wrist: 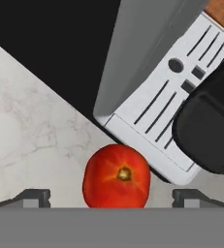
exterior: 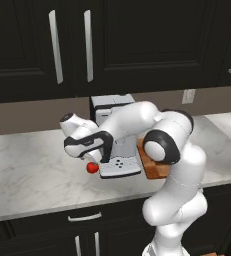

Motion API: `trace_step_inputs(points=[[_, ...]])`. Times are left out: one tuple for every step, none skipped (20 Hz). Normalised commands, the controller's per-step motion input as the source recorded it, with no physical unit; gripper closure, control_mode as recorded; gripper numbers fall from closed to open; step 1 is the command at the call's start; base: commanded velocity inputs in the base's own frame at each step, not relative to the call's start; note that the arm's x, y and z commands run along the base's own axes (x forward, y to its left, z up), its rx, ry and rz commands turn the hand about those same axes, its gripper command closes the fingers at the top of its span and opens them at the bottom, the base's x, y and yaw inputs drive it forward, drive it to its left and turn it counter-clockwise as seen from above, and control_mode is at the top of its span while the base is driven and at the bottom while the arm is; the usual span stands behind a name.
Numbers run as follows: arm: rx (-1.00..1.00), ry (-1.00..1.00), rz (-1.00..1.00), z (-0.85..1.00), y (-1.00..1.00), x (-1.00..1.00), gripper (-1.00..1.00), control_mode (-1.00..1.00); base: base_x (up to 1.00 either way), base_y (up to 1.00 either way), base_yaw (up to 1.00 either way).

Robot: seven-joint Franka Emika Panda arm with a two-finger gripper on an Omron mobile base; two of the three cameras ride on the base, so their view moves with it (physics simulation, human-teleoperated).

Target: Place the avocado, onion, tomato, and bell pepper on the cutting board.

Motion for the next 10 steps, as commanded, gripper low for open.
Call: trace_step_inputs(points=[[0.00, 0.03, 0.00, 0.00, 0.00, 0.27, -1.00, -1.00, 0.00, 0.00, 0.00], [0.00, 0.04, 0.00, 0.00, 0.00, 0.08, -1.00, -1.00, 0.00, 0.00, 0.00], [0.00, 0.06, 0.00, 0.00, 0.00, 0.00, -1.00, -1.00, 0.00, 0.00, 0.00], [0.00, 0.07, 0.00, -0.03, 0.00, 0.00, -1.00, -1.00, 0.00, 0.00, 0.00], [0.00, 0.08, 0.00, -0.08, 0.00, 0.00, -1.00, -1.00, 0.00, 0.00, 0.00], [0.00, 0.08, 0.00, -0.14, -0.03, 0.00, -1.00, -1.00, 0.00, 0.00, 0.00], [0.00, 0.07, 0.00, -0.17, -0.04, 0.00, -1.00, -1.00, 0.00, 0.00, 0.00], [0.00, 0.08, 0.00, -0.26, -0.09, 0.00, -1.00, -1.00, 0.00, 0.00, 0.00], [0.00, 0.08, 0.00, -0.30, -0.09, 0.00, -1.00, -1.00, 0.00, 0.00, 0.00], [0.00, 0.08, 0.00, -0.31, -0.14, 0.00, -1.00, -1.00, 0.00, 0.00, 0.00]])
